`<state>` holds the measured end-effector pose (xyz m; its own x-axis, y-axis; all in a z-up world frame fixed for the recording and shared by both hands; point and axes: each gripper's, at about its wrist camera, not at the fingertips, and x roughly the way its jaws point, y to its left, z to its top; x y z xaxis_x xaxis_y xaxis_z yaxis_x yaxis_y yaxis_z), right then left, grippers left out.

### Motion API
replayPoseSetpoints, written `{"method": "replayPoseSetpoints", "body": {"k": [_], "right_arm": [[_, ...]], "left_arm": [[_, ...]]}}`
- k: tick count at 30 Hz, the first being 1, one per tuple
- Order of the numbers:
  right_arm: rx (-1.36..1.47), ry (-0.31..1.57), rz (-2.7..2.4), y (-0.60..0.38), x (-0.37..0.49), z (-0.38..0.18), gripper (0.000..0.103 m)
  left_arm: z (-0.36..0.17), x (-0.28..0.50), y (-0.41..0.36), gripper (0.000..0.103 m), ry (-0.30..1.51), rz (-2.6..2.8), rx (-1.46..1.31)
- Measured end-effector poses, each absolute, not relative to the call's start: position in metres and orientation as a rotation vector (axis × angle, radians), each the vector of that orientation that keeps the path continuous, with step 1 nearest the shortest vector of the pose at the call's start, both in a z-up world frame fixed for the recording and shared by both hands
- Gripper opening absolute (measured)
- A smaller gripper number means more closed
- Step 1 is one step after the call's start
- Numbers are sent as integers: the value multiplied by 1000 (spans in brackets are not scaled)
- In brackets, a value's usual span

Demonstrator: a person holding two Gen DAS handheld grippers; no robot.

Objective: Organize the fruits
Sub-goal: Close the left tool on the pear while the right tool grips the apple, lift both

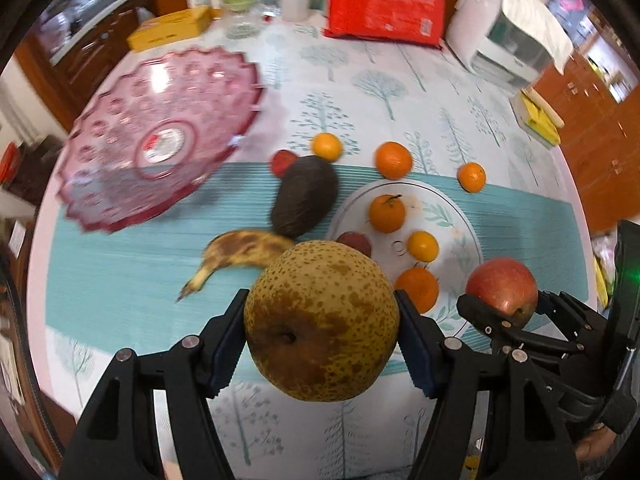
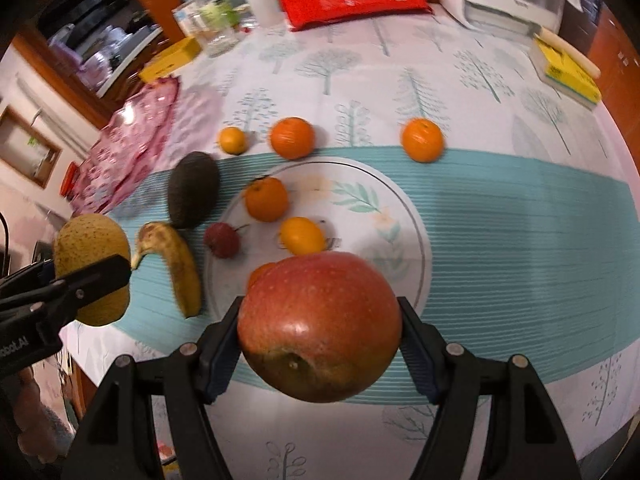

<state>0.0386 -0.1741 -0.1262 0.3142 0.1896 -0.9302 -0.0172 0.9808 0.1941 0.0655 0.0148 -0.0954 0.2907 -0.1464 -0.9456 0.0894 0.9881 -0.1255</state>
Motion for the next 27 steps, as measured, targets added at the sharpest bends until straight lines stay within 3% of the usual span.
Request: {"method": "replayPoseSetpoints", "body": {"k": [12,27], "right_arm": [[48,1195,276,-117,46,-99,71],[77,1117,194,-24,113,-62,71]], "left_arm": [[-60,43,83,67,1193,-2,-107],[-31,131,188,67,1086,-78,-1]]}}
